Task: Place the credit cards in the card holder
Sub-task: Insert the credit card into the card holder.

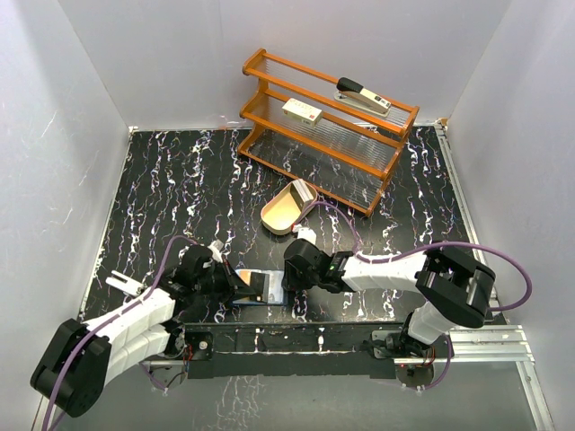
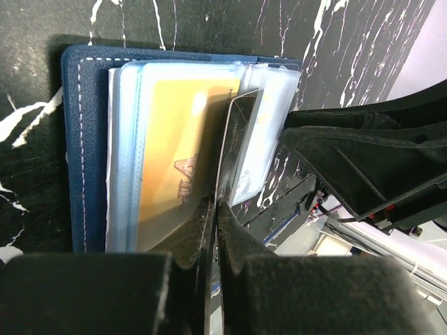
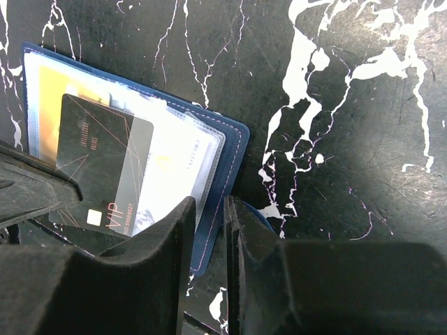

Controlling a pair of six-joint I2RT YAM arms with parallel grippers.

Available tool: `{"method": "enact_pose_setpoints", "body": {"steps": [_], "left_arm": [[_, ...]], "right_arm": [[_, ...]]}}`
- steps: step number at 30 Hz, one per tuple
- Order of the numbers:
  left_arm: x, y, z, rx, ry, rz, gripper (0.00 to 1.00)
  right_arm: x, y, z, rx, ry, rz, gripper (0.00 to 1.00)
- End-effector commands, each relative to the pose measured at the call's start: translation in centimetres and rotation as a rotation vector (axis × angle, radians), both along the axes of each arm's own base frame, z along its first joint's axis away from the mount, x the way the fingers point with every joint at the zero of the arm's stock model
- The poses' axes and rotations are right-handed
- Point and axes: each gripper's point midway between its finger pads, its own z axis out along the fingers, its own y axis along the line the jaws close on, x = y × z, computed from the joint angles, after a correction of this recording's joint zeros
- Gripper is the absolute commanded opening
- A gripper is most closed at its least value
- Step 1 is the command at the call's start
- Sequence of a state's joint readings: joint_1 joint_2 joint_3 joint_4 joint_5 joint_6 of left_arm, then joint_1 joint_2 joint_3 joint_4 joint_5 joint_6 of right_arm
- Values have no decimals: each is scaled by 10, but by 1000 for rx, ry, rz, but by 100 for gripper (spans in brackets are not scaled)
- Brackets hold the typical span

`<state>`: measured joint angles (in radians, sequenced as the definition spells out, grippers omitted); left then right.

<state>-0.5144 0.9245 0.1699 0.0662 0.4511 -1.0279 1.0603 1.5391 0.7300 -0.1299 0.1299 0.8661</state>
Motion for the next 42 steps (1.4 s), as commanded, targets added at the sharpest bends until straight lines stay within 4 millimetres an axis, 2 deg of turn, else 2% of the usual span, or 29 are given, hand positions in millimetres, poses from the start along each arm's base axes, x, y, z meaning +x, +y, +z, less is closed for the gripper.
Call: {"method": "enact_pose_setpoints", "body": {"steps": [1,7,13,15,19,23,26,31,42], "left_arm": [[-1,2,-6,33,4,-18,0],[5,3,-6,47,-5,0,0],[4,1,-8,48,14,-4,1],[5,3,-6,65,20,-3,8],[5,15,0,144,34,30,38],[7,21,6,181,33,53,49],[9,21,8,184,26,58,52],[17,9,13,124,-4,34,54],[17,1,-1,93,31,28,54]], "right_arm": [[1,8,-3,31,-4,4,21],[-2,6,-13,21,15,4,21],[-4,6,-14,32,23,1,21],[-4,6,-12,31,21,-2,21],[-2,4,-6,25,10,-12,21],[-3,5,-3,34,12,-11,21],[-3,5,-1,42,14,-12,20],[-4,5,2,55,14,-16,20],[-10,4,-6,72,41,-20,19]]}}
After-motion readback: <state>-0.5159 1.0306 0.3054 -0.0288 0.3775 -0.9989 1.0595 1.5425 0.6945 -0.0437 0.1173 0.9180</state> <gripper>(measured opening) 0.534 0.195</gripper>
